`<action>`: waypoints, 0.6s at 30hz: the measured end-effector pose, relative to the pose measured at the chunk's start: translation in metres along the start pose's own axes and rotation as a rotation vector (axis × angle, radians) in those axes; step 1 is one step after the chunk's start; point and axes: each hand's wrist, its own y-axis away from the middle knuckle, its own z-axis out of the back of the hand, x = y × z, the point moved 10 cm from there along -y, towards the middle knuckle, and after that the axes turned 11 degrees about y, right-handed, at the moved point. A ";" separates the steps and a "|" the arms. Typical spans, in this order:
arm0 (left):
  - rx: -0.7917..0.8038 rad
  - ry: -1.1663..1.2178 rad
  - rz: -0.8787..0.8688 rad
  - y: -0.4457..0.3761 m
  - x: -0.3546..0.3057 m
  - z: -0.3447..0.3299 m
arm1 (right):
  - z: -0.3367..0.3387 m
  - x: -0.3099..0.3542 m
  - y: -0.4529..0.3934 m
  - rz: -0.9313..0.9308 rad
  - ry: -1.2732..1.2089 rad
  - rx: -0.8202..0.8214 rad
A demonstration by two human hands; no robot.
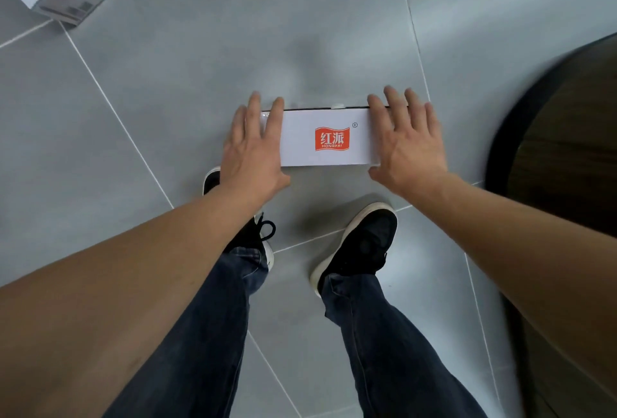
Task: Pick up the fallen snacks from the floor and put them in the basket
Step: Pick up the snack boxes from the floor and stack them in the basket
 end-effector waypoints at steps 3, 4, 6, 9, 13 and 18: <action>-0.050 -0.063 -0.088 -0.009 -0.005 0.004 | -0.002 0.007 -0.010 0.026 0.021 -0.020; -0.052 -0.075 -0.103 -0.011 -0.007 0.007 | 0.000 0.007 -0.010 0.024 0.007 -0.016; -0.012 -0.094 -0.116 -0.010 -0.012 0.014 | 0.008 0.006 -0.004 0.019 -0.032 0.022; 0.087 -0.111 -0.139 0.002 -0.024 0.038 | 0.032 0.002 0.020 0.001 -0.069 0.094; 0.125 -0.096 -0.208 0.051 -0.048 0.105 | 0.102 -0.003 0.079 -0.026 -0.098 0.113; 0.138 -0.058 -0.270 0.153 -0.081 0.236 | 0.245 0.002 0.182 -0.054 -0.101 0.089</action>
